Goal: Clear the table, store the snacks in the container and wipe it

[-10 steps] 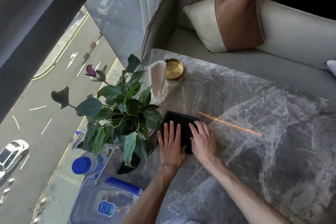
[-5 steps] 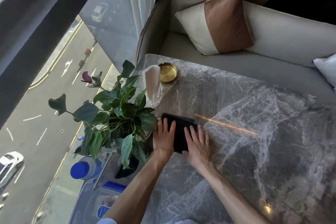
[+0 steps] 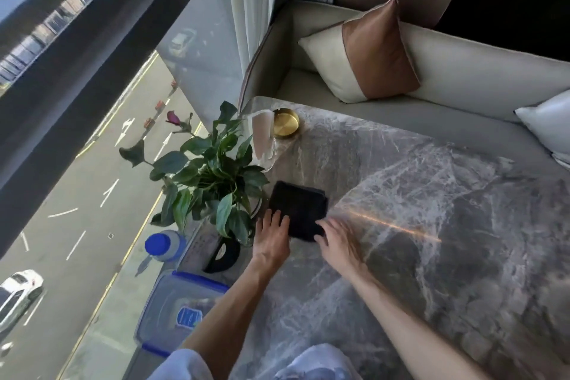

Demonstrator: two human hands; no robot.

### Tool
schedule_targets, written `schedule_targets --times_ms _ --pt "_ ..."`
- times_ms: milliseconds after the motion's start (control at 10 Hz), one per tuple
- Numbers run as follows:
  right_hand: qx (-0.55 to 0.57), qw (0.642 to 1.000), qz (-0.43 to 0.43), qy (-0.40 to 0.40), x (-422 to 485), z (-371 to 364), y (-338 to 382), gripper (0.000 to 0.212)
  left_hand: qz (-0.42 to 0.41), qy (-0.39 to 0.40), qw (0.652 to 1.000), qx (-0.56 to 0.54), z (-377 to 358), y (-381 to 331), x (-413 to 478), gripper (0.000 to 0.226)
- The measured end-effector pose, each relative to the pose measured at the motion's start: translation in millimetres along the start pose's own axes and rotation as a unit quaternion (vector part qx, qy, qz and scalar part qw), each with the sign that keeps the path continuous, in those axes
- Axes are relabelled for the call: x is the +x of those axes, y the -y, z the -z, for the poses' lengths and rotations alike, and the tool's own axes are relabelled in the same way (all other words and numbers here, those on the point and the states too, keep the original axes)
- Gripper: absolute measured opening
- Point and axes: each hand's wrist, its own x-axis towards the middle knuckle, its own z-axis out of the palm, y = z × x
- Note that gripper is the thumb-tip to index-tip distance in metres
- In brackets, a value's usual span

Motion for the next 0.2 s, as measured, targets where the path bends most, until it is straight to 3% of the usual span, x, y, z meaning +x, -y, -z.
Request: schedule_targets --times_ms 100,200 --pt "0.019 0.999 0.01 -0.039 -42.5 -2.8 -14.8 0.013 -0.008 0.007 1.0 -0.004 -11.9 0.0 -30.1 0.043" --pt "0.059 0.997 0.005 -0.046 -77.7 -7.6 -31.9 0.01 -0.008 0.032 0.999 0.005 -13.6 -22.2 -55.2 0.03"
